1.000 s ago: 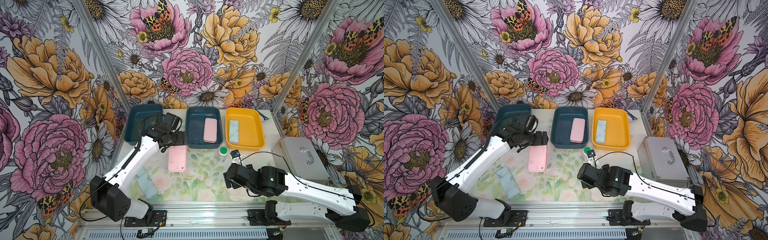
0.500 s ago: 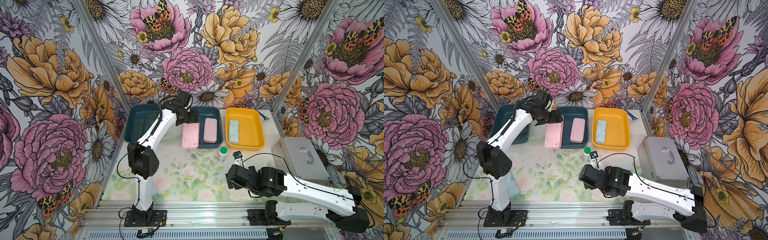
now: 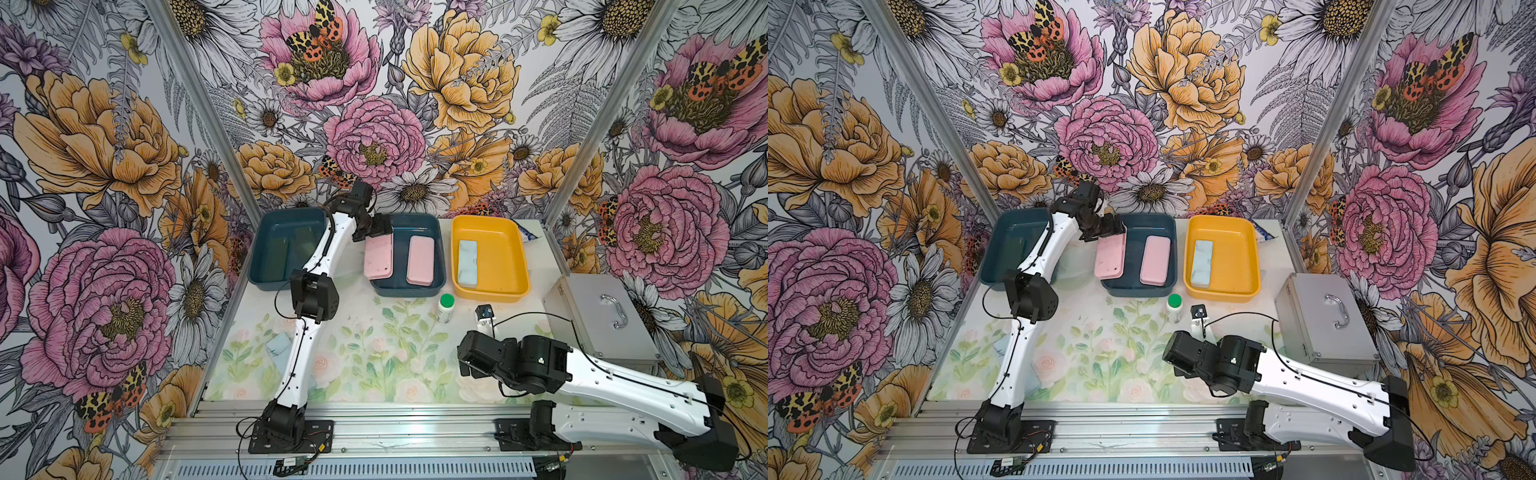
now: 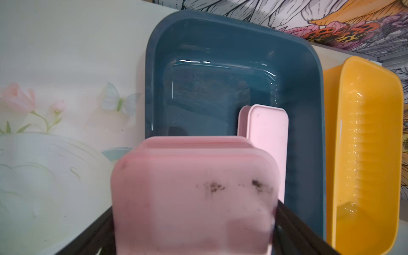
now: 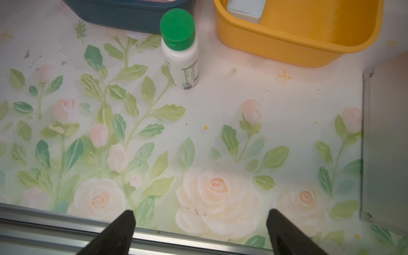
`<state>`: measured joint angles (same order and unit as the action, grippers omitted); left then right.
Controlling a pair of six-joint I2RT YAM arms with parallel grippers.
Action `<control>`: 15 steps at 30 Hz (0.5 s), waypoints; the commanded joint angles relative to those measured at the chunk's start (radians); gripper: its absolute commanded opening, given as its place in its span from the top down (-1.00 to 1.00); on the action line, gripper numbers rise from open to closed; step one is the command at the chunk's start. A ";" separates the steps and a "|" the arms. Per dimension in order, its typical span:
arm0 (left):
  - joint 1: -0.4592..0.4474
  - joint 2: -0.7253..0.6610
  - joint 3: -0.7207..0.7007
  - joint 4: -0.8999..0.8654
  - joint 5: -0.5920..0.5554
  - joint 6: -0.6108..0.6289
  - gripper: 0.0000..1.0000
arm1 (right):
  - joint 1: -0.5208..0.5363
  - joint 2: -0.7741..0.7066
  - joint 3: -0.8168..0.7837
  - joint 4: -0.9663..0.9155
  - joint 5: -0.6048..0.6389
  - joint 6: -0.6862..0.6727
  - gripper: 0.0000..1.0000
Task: Place the pencil cases by color into the storage box
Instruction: Place the pencil case at the storage box.
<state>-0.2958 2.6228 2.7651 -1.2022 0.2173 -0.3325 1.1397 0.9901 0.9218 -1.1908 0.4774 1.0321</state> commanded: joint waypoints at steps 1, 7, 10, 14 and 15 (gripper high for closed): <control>-0.016 0.025 0.046 0.027 0.061 0.016 -0.78 | -0.021 -0.014 0.001 -0.031 -0.003 0.038 -0.92; -0.028 0.053 0.075 0.038 0.078 0.020 -0.79 | -0.050 0.009 0.004 -0.032 -0.019 0.020 -0.93; -0.024 0.048 0.079 0.054 0.104 0.005 -0.81 | -0.058 0.018 0.010 -0.032 -0.022 0.010 -0.93; -0.020 0.038 0.070 0.056 0.129 -0.003 -0.81 | -0.062 0.015 0.005 -0.032 -0.023 0.009 -0.93; -0.020 0.030 0.065 0.055 0.132 -0.005 -0.81 | -0.064 0.013 0.002 -0.032 -0.027 0.009 -0.93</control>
<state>-0.3149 2.6617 2.8220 -1.1809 0.3046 -0.3336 1.0847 1.0050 0.9215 -1.2156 0.4549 1.0389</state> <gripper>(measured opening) 0.942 0.964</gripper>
